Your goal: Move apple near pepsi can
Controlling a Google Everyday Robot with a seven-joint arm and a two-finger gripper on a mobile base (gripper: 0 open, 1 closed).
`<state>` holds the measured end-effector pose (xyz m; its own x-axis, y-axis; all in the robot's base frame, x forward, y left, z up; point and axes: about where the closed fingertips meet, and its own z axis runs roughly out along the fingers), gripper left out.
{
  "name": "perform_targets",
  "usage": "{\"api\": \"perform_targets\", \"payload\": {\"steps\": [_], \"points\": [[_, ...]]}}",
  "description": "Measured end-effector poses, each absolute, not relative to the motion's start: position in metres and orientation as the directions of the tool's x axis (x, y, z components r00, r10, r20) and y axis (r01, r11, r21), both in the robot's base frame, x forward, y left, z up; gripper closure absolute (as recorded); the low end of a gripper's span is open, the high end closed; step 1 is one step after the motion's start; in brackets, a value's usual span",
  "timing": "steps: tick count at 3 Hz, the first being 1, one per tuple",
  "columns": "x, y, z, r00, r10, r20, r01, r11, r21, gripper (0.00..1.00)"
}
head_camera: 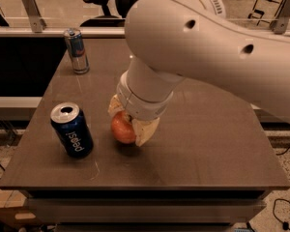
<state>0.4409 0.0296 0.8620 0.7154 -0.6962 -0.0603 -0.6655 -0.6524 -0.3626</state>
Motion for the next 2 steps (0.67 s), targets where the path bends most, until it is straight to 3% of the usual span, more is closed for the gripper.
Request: {"api": "perform_targets", "payload": {"steps": [1, 2], "points": [[0.4424, 0.0317, 0.8574, 0.725, -0.685, -0.068, -0.657, -0.658, -0.367, 1.00], [0.4427, 0.0325, 0.8554, 0.725, -0.685, -0.069, -0.658, -0.660, -0.362, 0.82]]}}
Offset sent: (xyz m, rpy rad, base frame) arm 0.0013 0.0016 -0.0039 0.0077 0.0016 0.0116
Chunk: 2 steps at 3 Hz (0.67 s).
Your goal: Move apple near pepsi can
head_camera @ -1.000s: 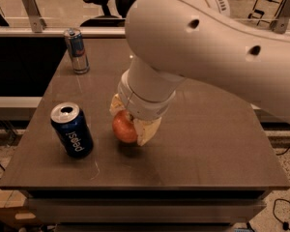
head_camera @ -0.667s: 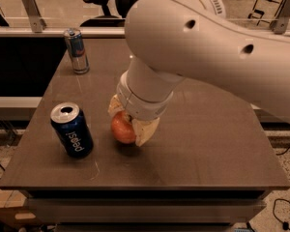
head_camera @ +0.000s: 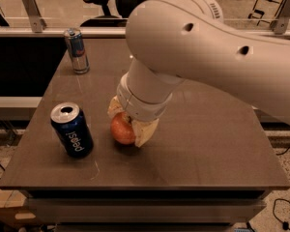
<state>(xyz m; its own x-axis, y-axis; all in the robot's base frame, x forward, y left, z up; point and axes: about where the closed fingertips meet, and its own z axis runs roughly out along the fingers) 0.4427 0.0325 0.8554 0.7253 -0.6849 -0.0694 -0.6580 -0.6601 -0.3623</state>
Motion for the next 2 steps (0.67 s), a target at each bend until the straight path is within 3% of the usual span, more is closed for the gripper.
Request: {"api": "perform_targets", "payload": {"steps": [2], "points": [[0.4433, 0.0342, 0.8511, 0.727, -0.683, -0.073, -0.659, -0.664, -0.353, 0.36]]}}
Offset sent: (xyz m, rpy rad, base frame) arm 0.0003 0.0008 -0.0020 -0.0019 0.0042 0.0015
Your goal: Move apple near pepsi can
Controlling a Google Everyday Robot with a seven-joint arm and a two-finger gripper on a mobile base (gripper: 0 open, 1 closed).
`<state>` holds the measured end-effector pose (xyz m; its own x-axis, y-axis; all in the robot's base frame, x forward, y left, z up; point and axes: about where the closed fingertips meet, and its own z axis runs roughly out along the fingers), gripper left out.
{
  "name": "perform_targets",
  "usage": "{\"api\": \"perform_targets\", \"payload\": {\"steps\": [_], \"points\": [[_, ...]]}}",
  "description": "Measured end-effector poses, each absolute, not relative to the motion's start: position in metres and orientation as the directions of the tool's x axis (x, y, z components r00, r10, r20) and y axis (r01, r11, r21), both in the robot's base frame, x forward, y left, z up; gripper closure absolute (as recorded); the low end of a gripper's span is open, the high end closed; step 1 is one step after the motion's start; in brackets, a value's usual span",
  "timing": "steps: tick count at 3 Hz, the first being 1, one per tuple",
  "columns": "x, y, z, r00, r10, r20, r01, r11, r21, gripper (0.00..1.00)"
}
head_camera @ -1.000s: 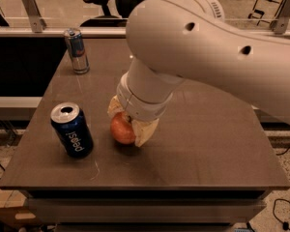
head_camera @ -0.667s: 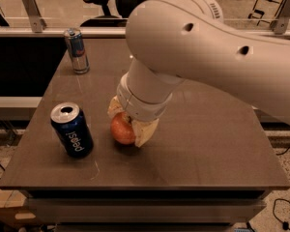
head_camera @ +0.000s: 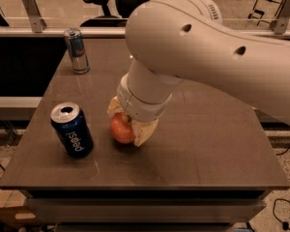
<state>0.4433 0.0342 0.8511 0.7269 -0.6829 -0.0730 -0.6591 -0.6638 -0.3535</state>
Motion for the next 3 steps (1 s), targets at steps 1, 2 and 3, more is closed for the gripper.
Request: {"api": "perform_targets", "payload": {"steps": [1, 2, 3], "points": [[0.4435, 0.0350, 0.8489, 0.728, -0.682, -0.075, -0.660, -0.666, -0.349, 0.12], [0.4438, 0.0358, 0.8467, 0.728, -0.681, -0.077, -0.660, -0.667, -0.345, 0.00], [0.4438, 0.0358, 0.8467, 0.728, -0.681, -0.077, -0.660, -0.667, -0.345, 0.00]]}}
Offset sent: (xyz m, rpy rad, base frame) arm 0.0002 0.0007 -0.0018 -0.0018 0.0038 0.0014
